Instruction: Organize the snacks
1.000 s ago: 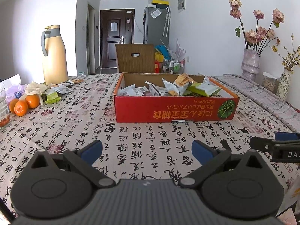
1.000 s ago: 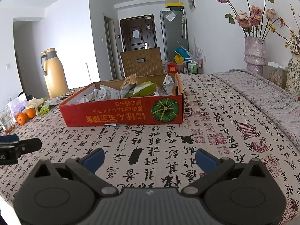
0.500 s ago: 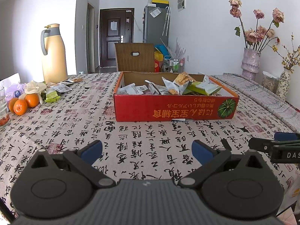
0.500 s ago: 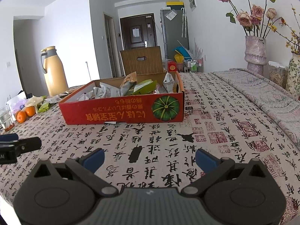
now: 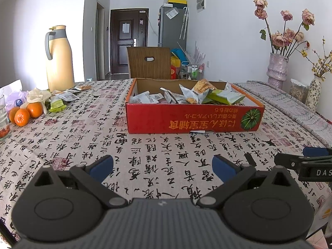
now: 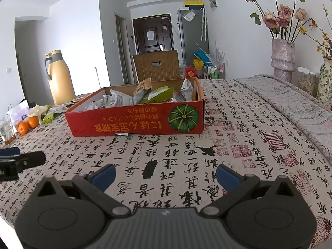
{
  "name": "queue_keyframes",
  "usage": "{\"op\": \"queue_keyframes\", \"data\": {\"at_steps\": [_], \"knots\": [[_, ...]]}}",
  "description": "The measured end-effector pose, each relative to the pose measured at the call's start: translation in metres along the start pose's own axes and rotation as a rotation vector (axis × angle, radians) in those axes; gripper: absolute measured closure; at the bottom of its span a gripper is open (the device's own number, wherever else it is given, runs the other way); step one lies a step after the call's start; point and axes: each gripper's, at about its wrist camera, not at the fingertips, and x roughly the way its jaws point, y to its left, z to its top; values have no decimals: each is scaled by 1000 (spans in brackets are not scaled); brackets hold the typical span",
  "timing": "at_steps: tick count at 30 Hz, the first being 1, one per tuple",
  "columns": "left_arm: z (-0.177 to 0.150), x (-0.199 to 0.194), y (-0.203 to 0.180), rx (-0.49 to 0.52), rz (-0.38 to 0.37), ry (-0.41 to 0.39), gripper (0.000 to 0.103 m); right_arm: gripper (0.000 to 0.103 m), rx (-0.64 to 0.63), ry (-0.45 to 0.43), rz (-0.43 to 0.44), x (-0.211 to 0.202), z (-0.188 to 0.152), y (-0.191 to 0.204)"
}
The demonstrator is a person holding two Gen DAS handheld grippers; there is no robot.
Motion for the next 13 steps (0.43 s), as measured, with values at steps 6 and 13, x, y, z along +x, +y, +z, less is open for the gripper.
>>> {"op": "queue_keyframes", "data": {"at_steps": [6,13], "knots": [[-1,1,1,-5,-3,1,0,0,-1,2,1,0,-2,0],[1,2,2,-8,-11,2,0,0,-2,3,1,0,-2,0]]}}
